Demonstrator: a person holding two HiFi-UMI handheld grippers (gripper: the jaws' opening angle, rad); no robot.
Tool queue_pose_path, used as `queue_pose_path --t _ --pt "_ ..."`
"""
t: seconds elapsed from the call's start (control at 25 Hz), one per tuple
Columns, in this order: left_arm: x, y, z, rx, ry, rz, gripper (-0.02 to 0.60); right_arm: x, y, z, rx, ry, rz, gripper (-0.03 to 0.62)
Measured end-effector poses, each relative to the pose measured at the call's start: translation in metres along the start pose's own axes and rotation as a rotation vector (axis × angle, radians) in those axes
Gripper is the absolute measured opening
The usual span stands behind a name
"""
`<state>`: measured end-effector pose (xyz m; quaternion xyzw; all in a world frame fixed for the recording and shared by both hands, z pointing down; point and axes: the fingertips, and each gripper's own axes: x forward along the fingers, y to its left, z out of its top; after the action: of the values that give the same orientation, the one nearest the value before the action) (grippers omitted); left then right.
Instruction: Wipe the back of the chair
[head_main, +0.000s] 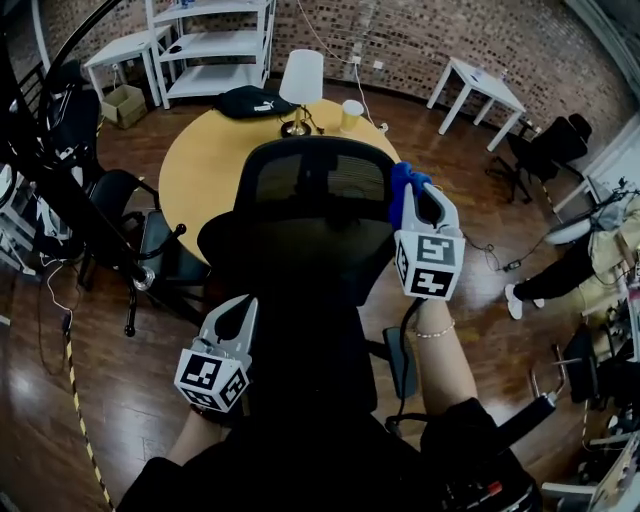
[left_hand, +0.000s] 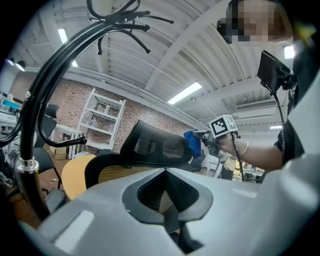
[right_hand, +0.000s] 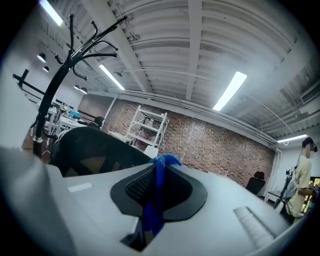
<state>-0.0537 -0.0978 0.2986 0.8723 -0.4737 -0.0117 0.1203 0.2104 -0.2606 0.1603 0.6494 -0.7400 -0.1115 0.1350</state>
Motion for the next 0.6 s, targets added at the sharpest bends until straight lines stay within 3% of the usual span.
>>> queue_pose_path --t 0.32,0.6 --pt "-0.036 0.025 0.01 -0.006 -0.031 0.13 0.008 0.034 0.047 -0.012 0.029 0.033 0.002 0.034" --pt "-0.07 0.039 0.009 -0.004 -0.031 0.215 0.008 0.05 0.13 0.005 0.088 0.035 0.178 0.034"
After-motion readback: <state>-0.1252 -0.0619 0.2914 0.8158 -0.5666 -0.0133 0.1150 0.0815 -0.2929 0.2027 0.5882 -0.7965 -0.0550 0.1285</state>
